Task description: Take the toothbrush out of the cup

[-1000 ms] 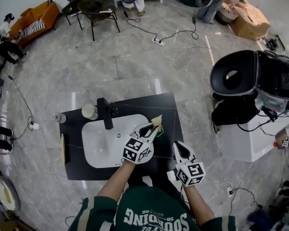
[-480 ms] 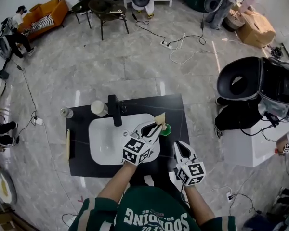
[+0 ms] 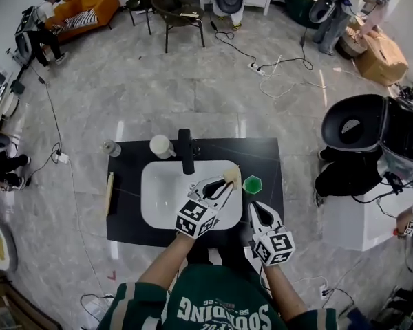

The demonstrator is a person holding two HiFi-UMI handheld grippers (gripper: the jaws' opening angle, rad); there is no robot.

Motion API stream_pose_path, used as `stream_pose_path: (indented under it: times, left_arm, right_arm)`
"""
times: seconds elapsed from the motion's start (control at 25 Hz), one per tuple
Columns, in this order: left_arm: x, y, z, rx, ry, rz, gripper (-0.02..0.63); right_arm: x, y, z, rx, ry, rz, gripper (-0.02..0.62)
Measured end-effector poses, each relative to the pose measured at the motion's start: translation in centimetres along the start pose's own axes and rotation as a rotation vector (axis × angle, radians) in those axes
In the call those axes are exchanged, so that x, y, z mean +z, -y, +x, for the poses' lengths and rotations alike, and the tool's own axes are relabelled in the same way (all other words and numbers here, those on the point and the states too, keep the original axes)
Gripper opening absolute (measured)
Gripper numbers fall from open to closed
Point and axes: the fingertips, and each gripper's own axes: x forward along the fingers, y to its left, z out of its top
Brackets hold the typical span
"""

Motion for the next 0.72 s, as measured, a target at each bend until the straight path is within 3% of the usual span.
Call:
stream_pose_path:
  times: [0.72]
  left_arm:
    - [-5.2, -6.2, -11.9, 0.179, -0.051, -0.069, 0.061]
  right_arm:
    - [-0.3, -10.2, 5.0, 0.182, -0.065, -0.079, 0.041]
